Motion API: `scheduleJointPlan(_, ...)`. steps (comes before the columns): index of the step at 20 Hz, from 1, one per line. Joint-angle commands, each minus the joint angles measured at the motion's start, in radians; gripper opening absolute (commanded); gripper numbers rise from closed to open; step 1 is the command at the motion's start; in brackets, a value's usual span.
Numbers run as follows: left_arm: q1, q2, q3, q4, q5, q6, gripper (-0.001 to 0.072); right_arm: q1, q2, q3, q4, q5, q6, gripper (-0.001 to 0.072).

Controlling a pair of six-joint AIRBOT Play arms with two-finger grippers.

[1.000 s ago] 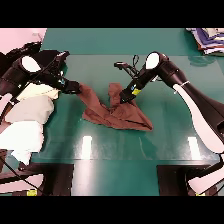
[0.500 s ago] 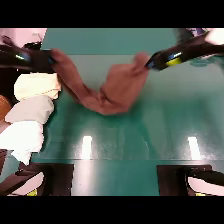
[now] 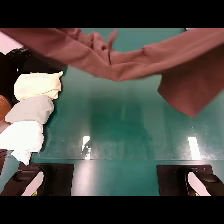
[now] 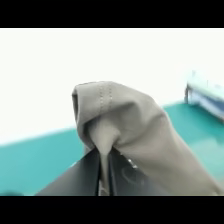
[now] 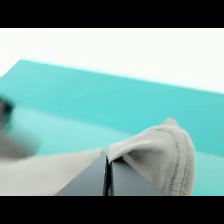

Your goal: Fold the shirts.

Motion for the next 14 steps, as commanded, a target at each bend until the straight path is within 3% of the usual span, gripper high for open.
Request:
scheduleJointPlan(1,0.002,0.017,0.071,0.018,-0.018,-0.029,0.0027,-0.166,0.095,0.000,0.000,0.053,0.051,0.0011)
scheduleJointPlan(4,0.002,-0.073,0.023,0.041,-0.169,-0.079,0.0027,-0.257,0.055,-0.001,0.006,0.256,0.114,0.0011)
scheduleJointPlan(6,0.002,-0.169,-0.063,0.034,-0.284,-0.093,0.0028,-0.253,-0.026,-0.019,0.005,0.444,0.158,0.0012)
scheduleJointPlan(8,0.002,-0.280,-0.198,0.025,-0.362,-0.095,0.0028,-0.201,-0.104,-0.119,0.005,0.523,0.170,0.0012)
scheduleJointPlan(11,0.002,-0.435,-0.419,0.010,-0.330,-0.094,0.0028,-0.082,-0.205,-0.372,-0.003,0.438,0.154,0.0012)
scheduleJointPlan(14,0.002,-0.593,-0.552,-0.014,-0.186,-0.095,0.0028,-0.005,-0.325,-0.575,-0.002,0.192,0.126,0.0012)
